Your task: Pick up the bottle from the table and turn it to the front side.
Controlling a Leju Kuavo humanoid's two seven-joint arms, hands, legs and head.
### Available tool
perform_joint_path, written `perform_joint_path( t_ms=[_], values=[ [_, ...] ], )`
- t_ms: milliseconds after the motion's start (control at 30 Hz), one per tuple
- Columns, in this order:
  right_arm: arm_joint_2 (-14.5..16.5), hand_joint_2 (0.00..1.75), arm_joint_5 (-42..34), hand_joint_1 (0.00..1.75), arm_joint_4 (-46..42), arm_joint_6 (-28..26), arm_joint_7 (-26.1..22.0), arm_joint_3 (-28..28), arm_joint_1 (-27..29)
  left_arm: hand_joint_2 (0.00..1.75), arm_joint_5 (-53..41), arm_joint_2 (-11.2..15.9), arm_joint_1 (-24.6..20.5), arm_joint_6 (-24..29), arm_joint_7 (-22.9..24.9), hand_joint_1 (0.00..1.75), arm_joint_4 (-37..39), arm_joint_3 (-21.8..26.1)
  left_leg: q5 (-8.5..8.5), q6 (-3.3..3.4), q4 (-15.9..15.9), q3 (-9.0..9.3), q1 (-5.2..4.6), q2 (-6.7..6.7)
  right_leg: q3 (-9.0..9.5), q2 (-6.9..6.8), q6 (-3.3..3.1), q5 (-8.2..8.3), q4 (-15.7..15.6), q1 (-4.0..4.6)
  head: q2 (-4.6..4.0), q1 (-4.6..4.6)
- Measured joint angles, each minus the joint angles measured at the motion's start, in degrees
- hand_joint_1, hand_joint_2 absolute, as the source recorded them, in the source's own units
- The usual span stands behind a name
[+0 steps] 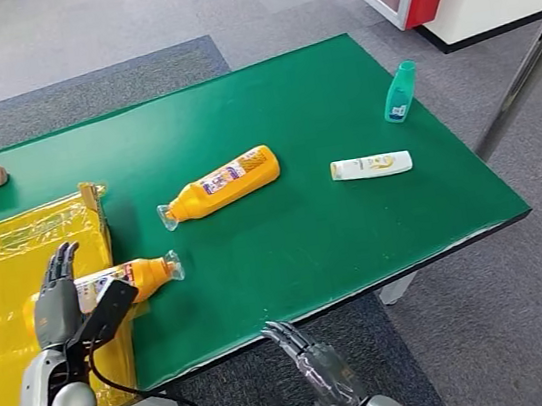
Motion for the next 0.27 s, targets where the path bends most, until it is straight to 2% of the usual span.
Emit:
perform_joint_path(
  t_ms=[267],
  values=[
    [-0.11, 1.75, 0.2, 0.0, -0.6, -0.31, 0.1, -0.53, 0.73, 0.0, 0.42, 0.58, 2.5, 0.38, 0.0, 0.0, -5.33, 1.4, -0.01, 0.0, 0.0, 0.01, 0.0, 0.0, 0.03, 0.0, 0.0, 0.0, 0.0, 0.0, 0.0, -0.01]
  ],
)
